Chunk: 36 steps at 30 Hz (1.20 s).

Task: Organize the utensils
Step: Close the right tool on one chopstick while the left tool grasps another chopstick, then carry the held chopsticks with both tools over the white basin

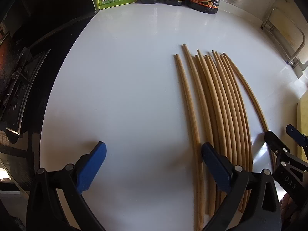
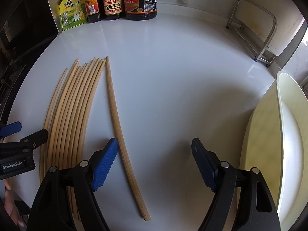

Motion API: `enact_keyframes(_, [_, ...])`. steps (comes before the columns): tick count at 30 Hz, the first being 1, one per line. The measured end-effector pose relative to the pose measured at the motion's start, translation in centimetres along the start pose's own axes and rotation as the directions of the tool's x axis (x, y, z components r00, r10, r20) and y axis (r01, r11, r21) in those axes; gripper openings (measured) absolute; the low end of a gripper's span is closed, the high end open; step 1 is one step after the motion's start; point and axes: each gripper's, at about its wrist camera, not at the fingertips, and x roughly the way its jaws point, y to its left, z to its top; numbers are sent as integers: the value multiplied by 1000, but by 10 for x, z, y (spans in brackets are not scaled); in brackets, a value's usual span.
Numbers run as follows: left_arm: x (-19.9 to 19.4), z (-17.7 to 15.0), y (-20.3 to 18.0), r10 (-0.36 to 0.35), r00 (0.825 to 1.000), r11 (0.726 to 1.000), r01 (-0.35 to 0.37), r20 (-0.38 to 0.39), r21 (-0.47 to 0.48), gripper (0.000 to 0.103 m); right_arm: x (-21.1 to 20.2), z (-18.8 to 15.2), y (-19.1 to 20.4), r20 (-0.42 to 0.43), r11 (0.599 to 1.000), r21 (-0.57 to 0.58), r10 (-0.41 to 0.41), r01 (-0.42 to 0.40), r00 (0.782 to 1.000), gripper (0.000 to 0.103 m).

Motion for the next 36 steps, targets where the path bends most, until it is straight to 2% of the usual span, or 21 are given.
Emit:
enact_keyframes(6, [1,-1,7,-3,1000,999,3,-2,-37,98,1,3,7,26,999,-48,-15,16,1000,75])
enact_keyframes(8, [-1,-3,5,-6,1000,1000,6,8,-29,95,0,3,9,36,997,-68,-20,23,999,73])
enact_keyframes(9, [-3,-5,2,-10,1000,1000,10,15,-21,90,0,3,11,41,997,-79,-16,19,999,70])
enact_keyframes(11, [-7,-8,-2,-17,1000,1000,17,27,-5,79,-1,3,14,48,995,-95,-6,10,999,61])
enact_keyframes(13, [-10,-9,-6,-27,999,1000,26,34,9,64,-1,4,17,49,994,-106,8,-3,999,52])
enact_keyframes(14, [-11,-9,-8,-32,999,999,31,34,17,61,-1,5,20,45,994,-112,19,-13,999,44])
enact_keyframes(17, [-14,-8,-11,-49,998,998,49,29,29,38,0,8,31,32,988,-153,39,-34,999,23])
enact_keyframes(18, [-15,-7,-11,-62,998,998,62,25,29,21,0,9,35,28,984,-171,44,-38,999,13])
enact_keyframes(19, [-15,-6,-10,-84,996,996,83,17,24,8,0,9,39,21,981,-188,52,-47,998,9])
enact_keyframes(22, [-13,-3,-8,-130,991,991,130,3,18,8,0,10,42,12,980,-193,50,-46,999,7])
enact_keyframes(26, [-13,-5,-7,-161,987,987,161,-17,23,7,-1,12,31,-16,989,-106,97,-98,995,6])
enact_keyframes(36, [-45,4,-11,-173,985,981,172,3,93,7,-38,20,16,22,983,28,181,-181,983,6])
